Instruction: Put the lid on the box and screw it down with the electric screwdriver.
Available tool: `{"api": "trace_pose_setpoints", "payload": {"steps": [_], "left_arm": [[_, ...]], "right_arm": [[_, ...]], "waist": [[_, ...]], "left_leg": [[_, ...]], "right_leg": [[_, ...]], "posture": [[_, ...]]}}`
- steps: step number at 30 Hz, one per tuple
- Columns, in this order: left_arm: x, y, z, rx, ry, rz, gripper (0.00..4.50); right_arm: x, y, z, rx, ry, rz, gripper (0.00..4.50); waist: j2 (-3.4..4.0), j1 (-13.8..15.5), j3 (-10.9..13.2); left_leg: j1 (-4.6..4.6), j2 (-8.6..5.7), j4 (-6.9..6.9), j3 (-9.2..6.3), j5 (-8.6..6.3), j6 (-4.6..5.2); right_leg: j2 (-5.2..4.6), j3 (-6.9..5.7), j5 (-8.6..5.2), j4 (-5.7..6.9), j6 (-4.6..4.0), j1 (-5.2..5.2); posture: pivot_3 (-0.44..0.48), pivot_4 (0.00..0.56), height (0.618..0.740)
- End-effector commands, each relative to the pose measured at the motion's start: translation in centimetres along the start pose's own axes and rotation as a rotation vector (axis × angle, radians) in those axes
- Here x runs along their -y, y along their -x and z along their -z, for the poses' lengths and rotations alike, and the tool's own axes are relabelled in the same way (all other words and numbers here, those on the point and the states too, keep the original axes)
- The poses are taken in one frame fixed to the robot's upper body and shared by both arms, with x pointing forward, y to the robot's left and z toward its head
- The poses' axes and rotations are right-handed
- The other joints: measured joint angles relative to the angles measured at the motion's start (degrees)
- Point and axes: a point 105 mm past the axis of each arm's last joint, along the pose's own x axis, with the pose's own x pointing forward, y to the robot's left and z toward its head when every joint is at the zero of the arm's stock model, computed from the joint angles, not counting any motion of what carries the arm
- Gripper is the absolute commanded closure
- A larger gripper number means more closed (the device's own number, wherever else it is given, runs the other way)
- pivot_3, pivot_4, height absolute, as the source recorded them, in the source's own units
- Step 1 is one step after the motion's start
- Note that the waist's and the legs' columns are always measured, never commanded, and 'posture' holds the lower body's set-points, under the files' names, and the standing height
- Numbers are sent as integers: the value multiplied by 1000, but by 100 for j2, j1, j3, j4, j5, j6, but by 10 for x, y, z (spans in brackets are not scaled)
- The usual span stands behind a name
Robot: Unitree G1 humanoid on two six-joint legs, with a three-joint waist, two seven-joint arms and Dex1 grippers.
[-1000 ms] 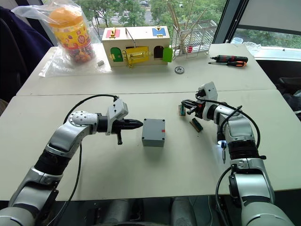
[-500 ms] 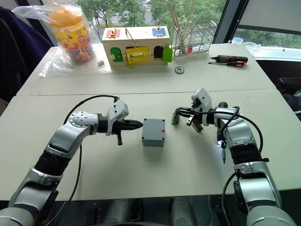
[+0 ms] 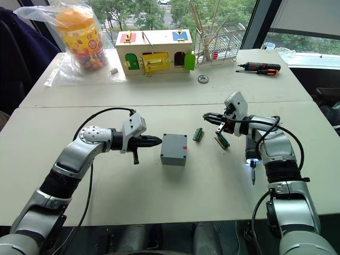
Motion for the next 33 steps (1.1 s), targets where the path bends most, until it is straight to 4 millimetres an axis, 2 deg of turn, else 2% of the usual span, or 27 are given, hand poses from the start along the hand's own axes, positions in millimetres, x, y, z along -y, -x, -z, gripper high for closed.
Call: {"api": "trace_pose_setpoints", "payload": {"steps": [1,4,6,11,17,33], "left_arm": [[2,13,-21,71,-9,12,4500],[3,22,-32,104,12,28,4500],[7,31,-36,101,12,51,4500],[16,39,-34,65,8,93,4500],[21,43,-32,56,18,99,4500],[21,39,-30,46,20,89,4500]], "right_arm": [[-18,10,-45,132,8,-52,4435],[-39,12,-53,141,-16,-110,4435],[-57,8,-49,121,-26,-152,4435],[-77,2,-34,83,-66,-192,4435],[-85,-1,-25,51,-76,-209,4435],[-84,-5,-7,0,-76,-199,4435]], "waist": [[0,0,0],[0,5,0],[0,13,0],[0,9,0],[-1,15,0],[-1,13,0]], "left_leg": [[0,0,-1,-1,0,0],[0,8,-2,-4,0,0],[0,7,1,-4,0,0],[0,4,2,-4,0,0],[0,2,0,-3,0,0],[0,-1,0,-3,0,0]], "right_leg": [[0,0,0,0,0,-1],[1,-1,0,0,0,0],[0,-1,0,0,0,1],[-2,0,0,0,0,0],[-1,0,0,-1,0,0],[0,0,0,-1,0,0]], "posture": [[0,150,711],[0,150,711],[0,150,711],[0,150,711],[0,150,711],[0,150,711]]}}
